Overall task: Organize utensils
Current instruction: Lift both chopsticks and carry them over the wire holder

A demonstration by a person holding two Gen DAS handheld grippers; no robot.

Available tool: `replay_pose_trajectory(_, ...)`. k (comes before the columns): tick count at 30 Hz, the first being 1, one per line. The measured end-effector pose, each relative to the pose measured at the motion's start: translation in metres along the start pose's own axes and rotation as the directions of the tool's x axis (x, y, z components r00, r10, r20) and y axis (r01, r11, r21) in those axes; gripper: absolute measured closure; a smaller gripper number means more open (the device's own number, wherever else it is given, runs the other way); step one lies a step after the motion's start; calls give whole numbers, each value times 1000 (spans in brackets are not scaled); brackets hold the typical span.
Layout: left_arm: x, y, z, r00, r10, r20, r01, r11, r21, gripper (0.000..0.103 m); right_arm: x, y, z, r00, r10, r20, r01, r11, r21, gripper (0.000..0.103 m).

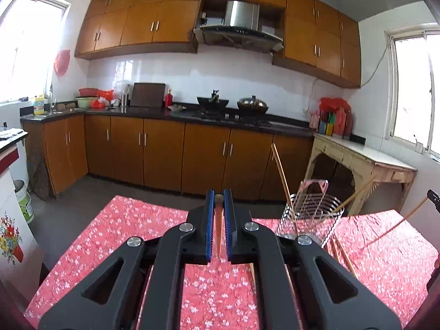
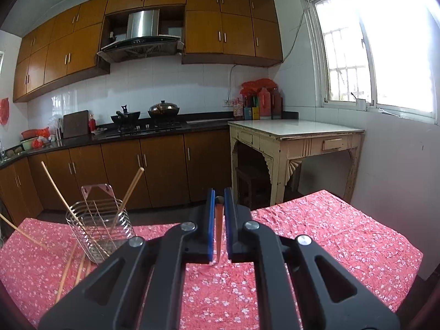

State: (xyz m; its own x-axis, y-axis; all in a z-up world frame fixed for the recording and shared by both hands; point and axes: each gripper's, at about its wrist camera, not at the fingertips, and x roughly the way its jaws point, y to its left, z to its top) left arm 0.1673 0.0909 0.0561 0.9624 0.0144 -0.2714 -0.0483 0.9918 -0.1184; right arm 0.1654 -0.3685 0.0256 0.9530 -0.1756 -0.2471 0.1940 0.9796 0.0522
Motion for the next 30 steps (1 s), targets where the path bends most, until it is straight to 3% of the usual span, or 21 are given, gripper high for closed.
replay_pose_trajectory(9, -12, -4, 14, 998, -5, 58, 4, 1000, 5, 96, -11, 1, 15, 998, 52, 25, -53, 998, 32, 95)
replay_pose_trajectory(18, -18, -10, 20, 997, -33, 66, 34, 999, -9, 96, -21, 6, 26, 990, 142, 13, -142, 987, 73, 95)
replay_pose_trajectory(30, -27, -46, 85, 974, -165, 158, 175, 983, -55, 96, -56, 42, 102, 934, 342, 104, -351, 933, 83, 95)
